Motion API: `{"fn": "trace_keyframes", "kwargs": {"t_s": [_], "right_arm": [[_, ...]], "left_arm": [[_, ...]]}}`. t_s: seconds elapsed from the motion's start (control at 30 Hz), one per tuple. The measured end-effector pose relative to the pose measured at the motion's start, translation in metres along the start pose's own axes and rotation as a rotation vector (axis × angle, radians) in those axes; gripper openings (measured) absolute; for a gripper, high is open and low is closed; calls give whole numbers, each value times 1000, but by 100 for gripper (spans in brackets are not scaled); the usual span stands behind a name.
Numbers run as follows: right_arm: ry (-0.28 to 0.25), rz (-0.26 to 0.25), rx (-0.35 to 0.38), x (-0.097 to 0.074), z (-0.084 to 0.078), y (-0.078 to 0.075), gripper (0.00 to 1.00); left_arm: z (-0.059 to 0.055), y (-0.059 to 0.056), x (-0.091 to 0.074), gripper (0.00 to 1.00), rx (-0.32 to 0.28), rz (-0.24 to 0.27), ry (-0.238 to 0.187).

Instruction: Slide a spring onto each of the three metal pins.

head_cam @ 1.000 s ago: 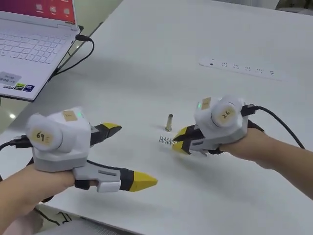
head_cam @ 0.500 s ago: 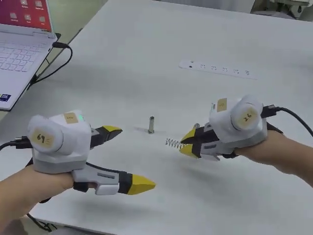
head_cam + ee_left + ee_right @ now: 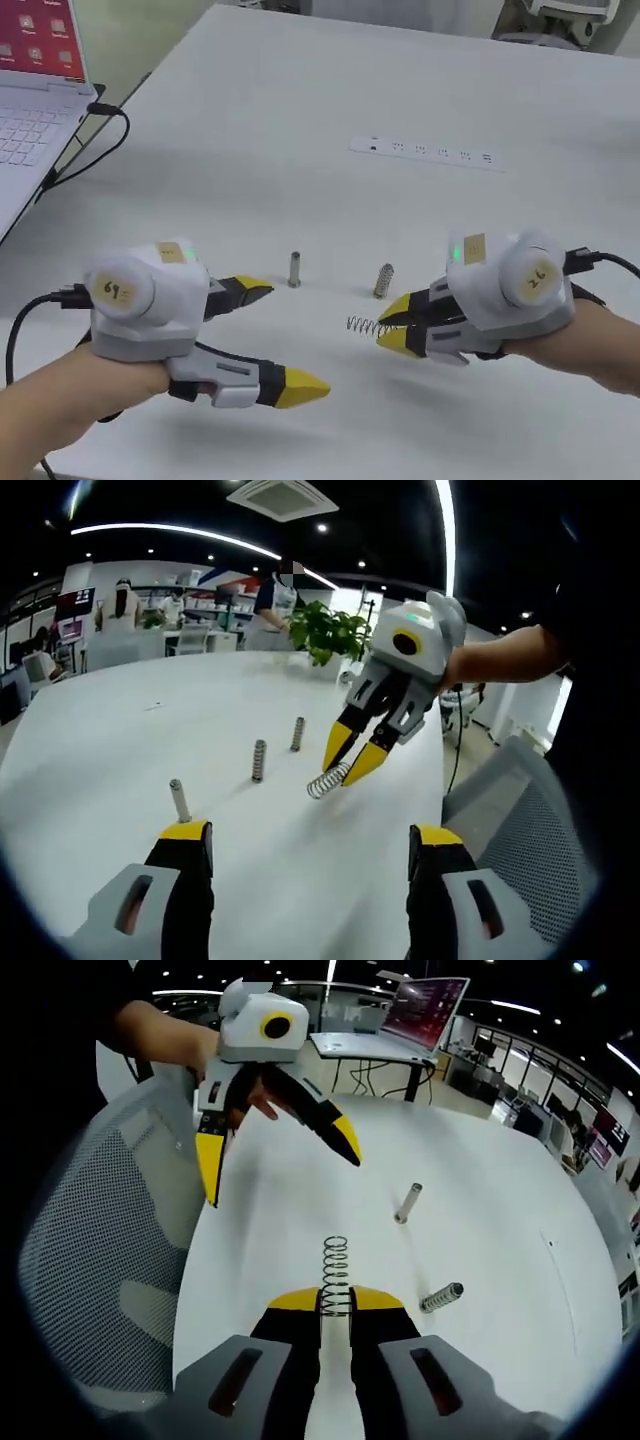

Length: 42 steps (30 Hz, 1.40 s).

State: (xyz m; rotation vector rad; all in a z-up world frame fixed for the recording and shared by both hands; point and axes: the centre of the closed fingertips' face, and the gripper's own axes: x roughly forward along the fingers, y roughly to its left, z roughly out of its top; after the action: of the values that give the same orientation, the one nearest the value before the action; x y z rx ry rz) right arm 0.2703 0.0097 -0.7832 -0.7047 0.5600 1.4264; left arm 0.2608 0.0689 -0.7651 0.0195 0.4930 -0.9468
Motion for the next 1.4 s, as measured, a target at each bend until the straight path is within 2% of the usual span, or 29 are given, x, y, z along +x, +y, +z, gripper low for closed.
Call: {"fn": "trace_keyframes", "kwargs": {"t_s": [0.1, 0.2, 0.27, 0.37, 0.63, 0.93, 1.13, 1.23, 1.4], "right_arm": [[-2, 11, -22, -5, -1, 3, 7], [-6, 13, -28, -8, -2, 4, 7], [-8, 14, -40, -10, -2, 5, 7], [-22, 18, -43, -14, 2, 11, 7], [-16, 28, -72, -18, 2, 18, 7], [-25, 39, -74, -19, 5, 23, 7], [-37, 42, -79, -21, 10, 22, 7], [-40, 42, -81, -22, 11, 21, 7], [-39, 49, -88, -22, 11, 22, 7]], "left_arm": [[5, -6, 9, 71, 7, -29, -8], [6, -12, 16, 61, -9, -62, -7], [11, -18, 21, 55, -11, -85, -22], [15, -23, 27, 49, -14, -98, -32], [16, -31, 39, 36, 0, -131, -16], [18, -39, 46, 22, 19, -168, -14], [19, -43, 49, 17, 21, -188, -19], [21, -44, 48, 10, 34, -193, -26], [21, -44, 48, 7, 36, -191, -29]]}}
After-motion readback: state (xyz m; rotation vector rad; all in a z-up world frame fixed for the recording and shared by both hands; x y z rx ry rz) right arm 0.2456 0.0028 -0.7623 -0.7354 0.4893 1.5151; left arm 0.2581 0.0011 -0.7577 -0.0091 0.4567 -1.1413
